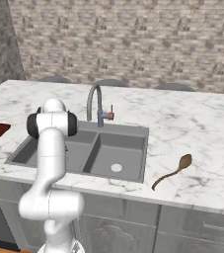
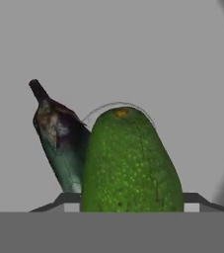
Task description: Pick up all produce items and place them in the sink. Turn on the sink faucet to wash them. Then turn the sink off and put them in the tray.
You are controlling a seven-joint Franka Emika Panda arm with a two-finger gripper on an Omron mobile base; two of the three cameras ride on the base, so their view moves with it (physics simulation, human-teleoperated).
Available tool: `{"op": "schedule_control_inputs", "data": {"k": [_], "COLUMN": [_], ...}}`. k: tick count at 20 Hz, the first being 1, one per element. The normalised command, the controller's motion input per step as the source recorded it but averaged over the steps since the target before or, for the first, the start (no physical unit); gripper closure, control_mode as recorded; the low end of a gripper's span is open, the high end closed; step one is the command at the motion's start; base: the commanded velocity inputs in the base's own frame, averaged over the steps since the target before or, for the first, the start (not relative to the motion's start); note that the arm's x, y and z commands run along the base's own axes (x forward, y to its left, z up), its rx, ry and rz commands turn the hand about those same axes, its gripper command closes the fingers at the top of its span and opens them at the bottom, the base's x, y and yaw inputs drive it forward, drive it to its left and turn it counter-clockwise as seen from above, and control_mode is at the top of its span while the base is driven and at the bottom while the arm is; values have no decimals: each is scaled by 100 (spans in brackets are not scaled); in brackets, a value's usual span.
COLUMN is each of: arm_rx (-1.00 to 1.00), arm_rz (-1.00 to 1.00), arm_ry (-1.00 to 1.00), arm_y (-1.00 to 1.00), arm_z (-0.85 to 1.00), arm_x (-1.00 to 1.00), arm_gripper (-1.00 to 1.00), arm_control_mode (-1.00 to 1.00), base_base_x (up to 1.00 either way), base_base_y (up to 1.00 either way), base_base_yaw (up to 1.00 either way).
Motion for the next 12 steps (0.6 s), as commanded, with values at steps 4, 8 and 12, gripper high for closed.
{"op": "schedule_control_inputs", "data": {"k": [4, 8, 12], "arm_rx": [1, 0, -1], "arm_rz": [0, 0, 0], "arm_ry": [-4, -4, -5], "arm_y": [-4, 0, 0], "arm_z": [-2, 10, 22], "arm_x": [-7, -12, -13], "arm_gripper": [-100, -100, -100], "arm_control_mode": [-100, -100, -100], "base_base_x": [0, 0, 0], "base_base_y": [0, 0, 0], "base_base_yaw": [0, 0, 0]}}
